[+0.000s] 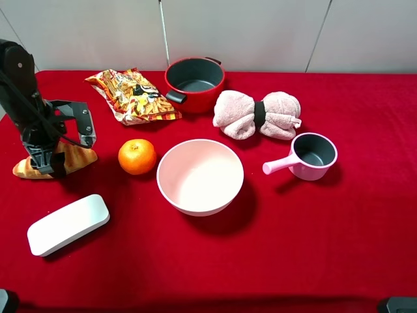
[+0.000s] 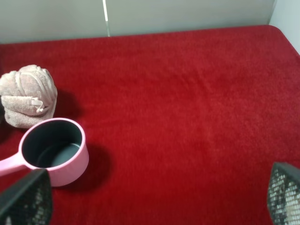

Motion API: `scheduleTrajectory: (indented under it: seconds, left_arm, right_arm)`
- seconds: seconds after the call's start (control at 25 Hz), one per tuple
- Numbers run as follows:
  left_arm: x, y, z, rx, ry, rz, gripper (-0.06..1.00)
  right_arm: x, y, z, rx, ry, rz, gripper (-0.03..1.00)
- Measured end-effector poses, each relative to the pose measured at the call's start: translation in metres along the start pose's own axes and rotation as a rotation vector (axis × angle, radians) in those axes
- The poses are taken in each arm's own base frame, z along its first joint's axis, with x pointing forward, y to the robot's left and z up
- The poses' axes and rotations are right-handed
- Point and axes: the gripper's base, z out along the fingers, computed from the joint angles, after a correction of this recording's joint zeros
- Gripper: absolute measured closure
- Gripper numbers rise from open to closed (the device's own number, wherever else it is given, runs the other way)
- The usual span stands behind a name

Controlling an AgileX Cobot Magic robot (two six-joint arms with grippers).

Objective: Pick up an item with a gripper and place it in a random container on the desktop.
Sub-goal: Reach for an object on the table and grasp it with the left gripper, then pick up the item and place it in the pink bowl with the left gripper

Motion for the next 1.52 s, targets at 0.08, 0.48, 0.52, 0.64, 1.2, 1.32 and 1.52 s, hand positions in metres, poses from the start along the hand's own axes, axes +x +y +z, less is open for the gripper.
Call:
scheduleTrajectory:
  seconds: [0.08, 0.48, 0.52, 0.64, 1.2, 1.32, 1.52]
  left_arm:
    - [-0.001, 0.000, -0.001, 0.006, -0.007, -0.012, 0.27]
    - [-0.007, 0.007, -0.015, 0.062, -0.021, -0.072, 0.27]
    - [-0.007, 0.007, -0.019, 0.061, -0.025, -0.076, 0.28]
    - [-0.006, 0.007, -0.032, 0.037, -0.044, -0.089, 0.28]
    - [-0.008, -0.019, -0.098, -0.019, -0.079, -0.247, 0.28]
    - [-0.018, -0.025, -0.105, -0.020, -0.082, -0.265, 0.28]
    - [-0.041, -0.033, -0.124, -0.036, -0.101, -0.280, 0.28]
  right_arm:
    - [0.000, 0.000, 0.000, 0.000, 0.000, 0.000, 0.28]
    - [0.000, 0.000, 0.000, 0.000, 0.000, 0.000, 0.28]
    - [0.000, 0.000, 0.000, 0.000, 0.000, 0.000, 0.28]
    - [0.000, 0.000, 0.000, 0.000, 0.000, 0.000, 0.28]
    - [0.000, 0.000, 0.000, 0.000, 0.000, 0.000, 0.28]
    - [0.000, 0.000, 0.000, 0.000, 0.000, 0.000, 0.28]
    - [0.000, 0.000, 0.000, 0.000, 0.000, 0.000, 0.28]
